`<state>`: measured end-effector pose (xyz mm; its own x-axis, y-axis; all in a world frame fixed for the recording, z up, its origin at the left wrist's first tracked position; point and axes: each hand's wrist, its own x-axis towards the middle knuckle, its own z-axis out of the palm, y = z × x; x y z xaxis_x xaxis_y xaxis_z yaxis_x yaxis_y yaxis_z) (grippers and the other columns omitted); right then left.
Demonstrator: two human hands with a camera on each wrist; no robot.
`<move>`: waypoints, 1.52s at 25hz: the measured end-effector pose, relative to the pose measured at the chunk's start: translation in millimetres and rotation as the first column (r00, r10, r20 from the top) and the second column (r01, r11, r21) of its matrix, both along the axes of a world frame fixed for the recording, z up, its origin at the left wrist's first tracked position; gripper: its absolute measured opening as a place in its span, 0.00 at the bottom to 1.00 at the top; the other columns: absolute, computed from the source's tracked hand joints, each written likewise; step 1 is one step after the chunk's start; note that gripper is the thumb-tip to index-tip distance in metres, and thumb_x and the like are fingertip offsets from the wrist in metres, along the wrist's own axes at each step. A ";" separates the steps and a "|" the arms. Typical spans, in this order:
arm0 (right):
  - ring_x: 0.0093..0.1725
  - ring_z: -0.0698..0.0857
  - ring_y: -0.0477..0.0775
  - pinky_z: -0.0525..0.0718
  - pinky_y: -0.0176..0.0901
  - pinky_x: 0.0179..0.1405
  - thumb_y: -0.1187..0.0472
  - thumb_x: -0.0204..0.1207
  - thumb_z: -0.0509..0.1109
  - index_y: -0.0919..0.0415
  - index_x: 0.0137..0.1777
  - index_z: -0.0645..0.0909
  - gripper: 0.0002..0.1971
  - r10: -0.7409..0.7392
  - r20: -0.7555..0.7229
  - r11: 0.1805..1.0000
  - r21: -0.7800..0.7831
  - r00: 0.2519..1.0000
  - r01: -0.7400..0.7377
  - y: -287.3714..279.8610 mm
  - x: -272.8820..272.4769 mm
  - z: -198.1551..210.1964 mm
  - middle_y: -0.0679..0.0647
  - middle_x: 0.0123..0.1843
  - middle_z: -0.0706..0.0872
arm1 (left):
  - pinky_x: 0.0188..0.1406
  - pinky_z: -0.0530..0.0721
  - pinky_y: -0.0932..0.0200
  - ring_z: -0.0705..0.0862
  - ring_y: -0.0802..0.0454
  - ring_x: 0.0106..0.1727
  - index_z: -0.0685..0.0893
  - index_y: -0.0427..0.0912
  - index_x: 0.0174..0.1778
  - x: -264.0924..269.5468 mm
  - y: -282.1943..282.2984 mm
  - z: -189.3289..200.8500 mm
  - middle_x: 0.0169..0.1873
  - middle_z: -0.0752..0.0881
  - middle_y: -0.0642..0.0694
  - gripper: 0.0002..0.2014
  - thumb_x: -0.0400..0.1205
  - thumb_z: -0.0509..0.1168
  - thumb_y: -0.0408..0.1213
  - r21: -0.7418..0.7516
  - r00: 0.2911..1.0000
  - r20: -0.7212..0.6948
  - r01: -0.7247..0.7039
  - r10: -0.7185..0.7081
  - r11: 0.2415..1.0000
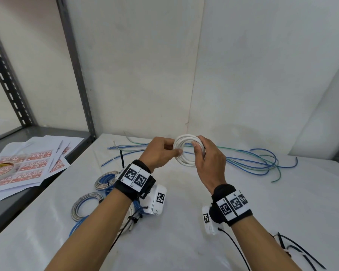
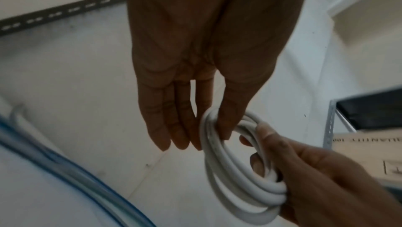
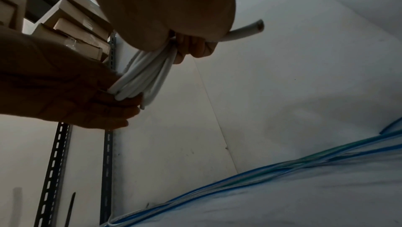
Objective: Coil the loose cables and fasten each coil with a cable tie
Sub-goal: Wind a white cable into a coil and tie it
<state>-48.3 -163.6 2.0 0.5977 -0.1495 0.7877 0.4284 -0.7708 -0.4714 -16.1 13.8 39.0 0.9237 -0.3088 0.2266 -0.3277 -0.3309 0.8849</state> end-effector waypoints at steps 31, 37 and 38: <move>0.45 0.85 0.54 0.79 0.46 0.37 0.50 0.87 0.60 0.57 0.63 0.84 0.16 -0.014 0.022 0.991 -0.136 1.000 0.017 4.1 -3.7 7.6 0.50 0.49 0.88 | 0.49 0.89 0.51 0.88 0.47 0.42 0.90 0.30 0.55 -3.5 -1.5 3.8 0.42 0.91 0.34 0.14 0.79 0.77 0.35 -0.295 0.973 -0.200 0.051 -0.113 0.954; 0.47 0.86 0.51 0.79 0.42 0.41 0.49 0.89 0.59 0.57 0.67 0.82 0.18 0.059 -0.035 0.991 -0.120 0.998 -0.063 -1.6 -5.1 2.3 0.49 0.53 0.89 | 0.46 0.89 0.56 0.85 0.46 0.38 0.88 0.32 0.44 -14.6 -3.0 -0.3 0.36 0.88 0.37 0.10 0.77 0.74 0.37 -0.537 0.902 -0.306 0.101 -0.305 0.838; 0.47 0.86 0.51 0.80 0.43 0.42 0.48 0.88 0.57 0.57 0.66 0.83 0.19 0.061 -0.033 0.992 -0.112 0.998 -0.064 -2.5 -5.0 2.1 0.49 0.52 0.90 | 0.47 0.88 0.55 0.85 0.45 0.39 0.88 0.33 0.42 -15.6 -3.3 -0.9 0.37 0.87 0.37 0.09 0.77 0.74 0.37 -0.566 0.890 -0.315 0.103 -0.331 0.818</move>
<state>-53.4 -166.2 4.1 0.6259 -0.0222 0.7796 0.4646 -0.7923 -0.3956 -31.7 10.4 38.2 0.8907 -0.4511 0.0567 0.0675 0.2547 0.9647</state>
